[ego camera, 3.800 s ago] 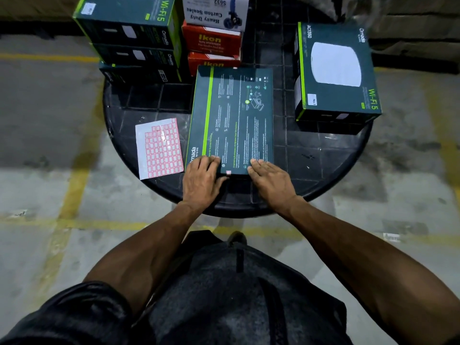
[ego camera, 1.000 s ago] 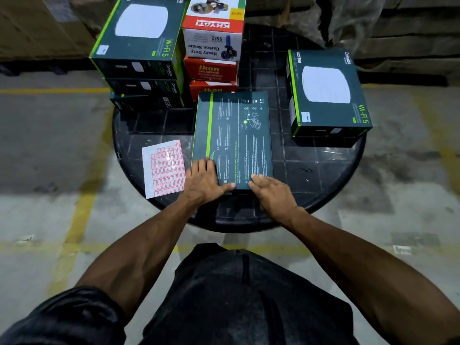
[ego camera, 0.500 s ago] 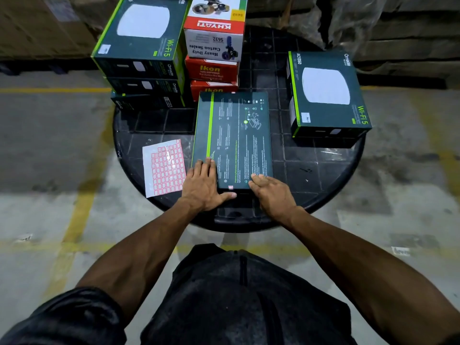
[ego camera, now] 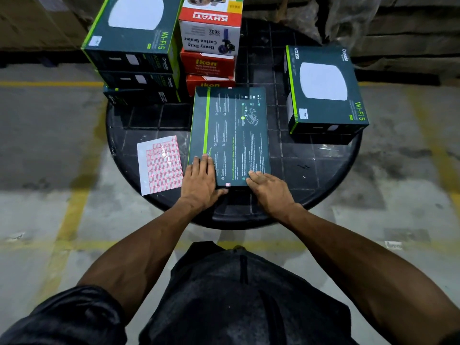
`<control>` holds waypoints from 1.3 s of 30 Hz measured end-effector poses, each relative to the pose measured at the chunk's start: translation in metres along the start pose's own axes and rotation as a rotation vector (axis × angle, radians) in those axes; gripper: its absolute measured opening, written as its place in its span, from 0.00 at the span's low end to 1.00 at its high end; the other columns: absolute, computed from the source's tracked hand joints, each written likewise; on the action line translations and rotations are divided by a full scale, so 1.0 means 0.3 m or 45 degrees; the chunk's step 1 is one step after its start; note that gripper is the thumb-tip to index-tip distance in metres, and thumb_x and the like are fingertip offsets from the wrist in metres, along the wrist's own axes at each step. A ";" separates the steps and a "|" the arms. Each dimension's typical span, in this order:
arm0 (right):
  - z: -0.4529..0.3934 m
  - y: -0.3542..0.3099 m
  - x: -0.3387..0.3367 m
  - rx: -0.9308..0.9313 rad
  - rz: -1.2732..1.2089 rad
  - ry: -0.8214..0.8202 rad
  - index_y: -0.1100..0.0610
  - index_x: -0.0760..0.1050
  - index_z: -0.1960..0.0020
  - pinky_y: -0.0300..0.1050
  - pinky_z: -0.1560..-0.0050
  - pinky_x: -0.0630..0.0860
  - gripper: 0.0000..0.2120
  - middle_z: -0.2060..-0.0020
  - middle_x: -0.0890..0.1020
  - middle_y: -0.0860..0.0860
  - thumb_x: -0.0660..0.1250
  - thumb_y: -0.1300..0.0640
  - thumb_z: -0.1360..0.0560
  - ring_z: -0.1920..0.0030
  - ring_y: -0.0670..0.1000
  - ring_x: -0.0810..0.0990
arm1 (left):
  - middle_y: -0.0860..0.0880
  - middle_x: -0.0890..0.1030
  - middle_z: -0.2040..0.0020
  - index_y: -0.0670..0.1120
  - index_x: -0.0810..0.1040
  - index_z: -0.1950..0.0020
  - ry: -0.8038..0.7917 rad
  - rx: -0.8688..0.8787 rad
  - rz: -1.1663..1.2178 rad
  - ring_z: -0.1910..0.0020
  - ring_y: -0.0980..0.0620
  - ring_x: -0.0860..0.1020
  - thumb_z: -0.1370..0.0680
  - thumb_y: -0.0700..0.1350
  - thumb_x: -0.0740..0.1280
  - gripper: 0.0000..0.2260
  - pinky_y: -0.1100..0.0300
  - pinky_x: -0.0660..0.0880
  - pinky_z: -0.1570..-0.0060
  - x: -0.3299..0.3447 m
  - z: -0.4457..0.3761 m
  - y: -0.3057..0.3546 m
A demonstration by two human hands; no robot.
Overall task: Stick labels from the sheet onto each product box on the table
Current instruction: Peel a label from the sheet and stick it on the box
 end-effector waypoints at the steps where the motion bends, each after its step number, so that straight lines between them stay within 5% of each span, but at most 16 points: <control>1: 0.000 0.001 -0.001 0.002 0.003 0.001 0.59 0.68 0.27 0.49 0.28 0.63 0.22 0.26 0.67 0.57 0.62 0.63 0.21 0.28 0.57 0.68 | 0.39 0.51 0.21 0.38 0.46 0.22 -0.004 0.003 0.004 0.23 0.39 0.51 0.26 0.74 0.51 0.48 0.46 0.54 0.26 -0.001 0.000 -0.001; 8: 0.004 -0.003 -0.007 0.034 0.019 0.000 0.60 0.78 0.37 0.49 0.40 0.76 0.23 0.37 0.79 0.58 0.76 0.63 0.32 0.40 0.57 0.80 | 0.39 0.54 0.22 0.37 0.48 0.22 0.036 -0.016 0.019 0.24 0.39 0.54 0.27 0.75 0.41 0.48 0.46 0.55 0.27 -0.008 0.004 0.004; 12: 0.002 -0.006 -0.007 0.003 0.034 0.038 0.59 0.72 0.30 0.49 0.32 0.69 0.22 0.30 0.73 0.58 0.67 0.62 0.24 0.32 0.57 0.74 | 0.38 0.55 0.22 0.37 0.49 0.22 0.052 -0.017 0.000 0.24 0.38 0.55 0.27 0.75 0.42 0.48 0.46 0.57 0.27 -0.007 0.002 0.004; 21: 0.008 0.006 -0.002 0.023 -0.021 0.031 0.56 0.60 0.23 0.44 0.25 0.55 0.23 0.22 0.59 0.53 0.55 0.62 0.18 0.24 0.53 0.61 | 0.40 0.52 0.21 0.38 0.47 0.22 0.031 0.036 0.067 0.23 0.39 0.52 0.24 0.69 0.57 0.44 0.47 0.55 0.26 -0.007 -0.001 -0.010; 26: 0.040 0.008 0.015 0.079 -0.253 0.146 0.61 0.73 0.31 0.55 0.31 0.68 0.23 0.28 0.69 0.59 0.67 0.68 0.26 0.28 0.60 0.68 | 0.42 0.46 0.20 0.40 0.45 0.21 0.040 -0.055 0.357 0.22 0.43 0.48 0.22 0.60 0.64 0.42 0.50 0.52 0.25 0.001 0.044 -0.065; 28: 0.060 0.029 0.009 0.268 -0.383 0.229 0.60 0.73 0.32 0.58 0.36 0.74 0.24 0.28 0.67 0.61 0.68 0.66 0.27 0.29 0.62 0.66 | 0.41 0.52 0.21 0.40 0.48 0.21 0.077 -0.234 0.622 0.23 0.42 0.54 0.25 0.59 0.68 0.44 0.48 0.58 0.25 0.026 0.065 -0.100; 31: 0.062 0.069 0.032 0.618 -0.670 0.165 0.52 0.60 0.23 0.57 0.31 0.67 0.33 0.24 0.57 0.58 0.69 0.60 0.24 0.26 0.60 0.60 | 0.41 0.68 0.28 0.40 0.56 0.25 0.076 -0.394 1.065 0.31 0.39 0.69 0.27 0.53 0.74 0.39 0.45 0.68 0.33 0.060 0.086 -0.136; 35: 0.029 0.053 0.072 0.651 -0.907 0.000 0.49 0.53 0.21 0.57 0.28 0.65 0.37 0.23 0.56 0.57 0.69 0.56 0.23 0.26 0.60 0.62 | 0.44 0.76 0.34 0.43 0.65 0.29 0.116 -0.438 1.301 0.37 0.43 0.75 0.26 0.46 0.74 0.29 0.54 0.69 0.40 0.054 0.103 -0.125; 39: 0.042 0.040 0.069 0.684 -0.883 0.108 0.50 0.57 0.22 0.58 0.29 0.65 0.34 0.25 0.60 0.58 0.69 0.55 0.23 0.27 0.60 0.63 | 0.45 0.78 0.37 0.43 0.68 0.31 0.168 -0.438 1.350 0.38 0.44 0.76 0.26 0.45 0.74 0.26 0.55 0.70 0.43 0.038 0.122 -0.120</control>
Point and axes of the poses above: each hand's wrist, its own z-axis away from the middle knuckle, its own x-axis out of the palm, y = z × x, the point moved 4 cm from there along -z, towards the middle knuckle
